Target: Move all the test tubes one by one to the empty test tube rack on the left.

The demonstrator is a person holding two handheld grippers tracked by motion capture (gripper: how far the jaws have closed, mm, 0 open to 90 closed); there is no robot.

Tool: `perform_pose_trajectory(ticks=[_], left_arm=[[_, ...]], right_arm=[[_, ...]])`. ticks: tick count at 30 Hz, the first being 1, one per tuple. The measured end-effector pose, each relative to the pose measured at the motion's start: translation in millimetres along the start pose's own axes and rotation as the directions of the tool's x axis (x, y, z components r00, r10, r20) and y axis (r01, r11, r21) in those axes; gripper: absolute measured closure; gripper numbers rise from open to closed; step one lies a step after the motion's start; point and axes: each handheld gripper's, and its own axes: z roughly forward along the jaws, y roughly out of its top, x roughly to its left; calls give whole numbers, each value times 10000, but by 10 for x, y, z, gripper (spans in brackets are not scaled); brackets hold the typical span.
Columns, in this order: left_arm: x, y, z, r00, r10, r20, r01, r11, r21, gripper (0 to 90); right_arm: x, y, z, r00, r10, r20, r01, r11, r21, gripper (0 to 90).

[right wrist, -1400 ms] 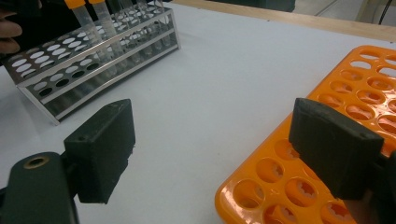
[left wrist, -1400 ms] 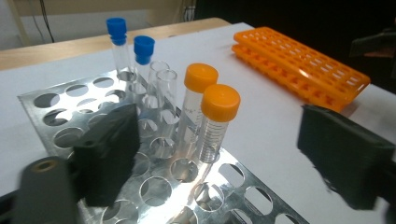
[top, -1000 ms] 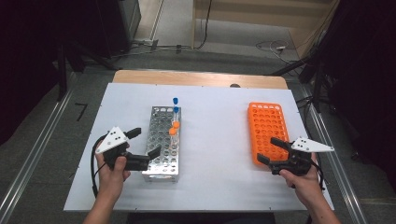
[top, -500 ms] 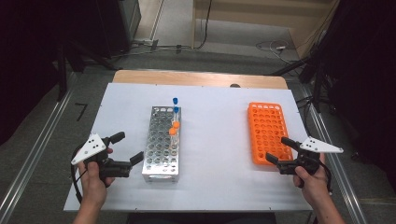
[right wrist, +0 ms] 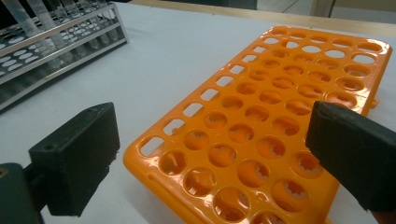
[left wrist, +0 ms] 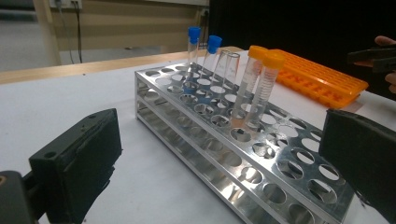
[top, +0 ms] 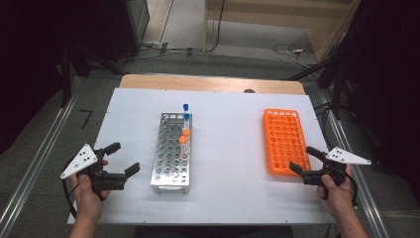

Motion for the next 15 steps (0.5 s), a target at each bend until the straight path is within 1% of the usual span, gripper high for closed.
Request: perform_pose_trajectory(ticks=[2, 4, 10, 15], left_arm=[[12, -5, 6, 10000, -62, 0, 62, 10000, -53, 0], [12, -12, 20, 9999, -141, 53, 141, 9999, -58, 0], [-39, -8, 80, 9999, 52, 141, -54, 9999, 92, 0], [-45, -9, 88, 9999, 53, 160, -55, 9999, 133, 0]], right_arm=[[-14, -15, -5, 10000, 73, 2, -73, 10000, -30, 15], [-29, -26, -3, 10000, 22, -19, -22, 10000, -84, 15], [-38, -45, 5, 10000, 41, -42, -41, 10000, -72, 15], [-29, -36, 5, 10000, 27, -44, -27, 9999, -102, 15]])
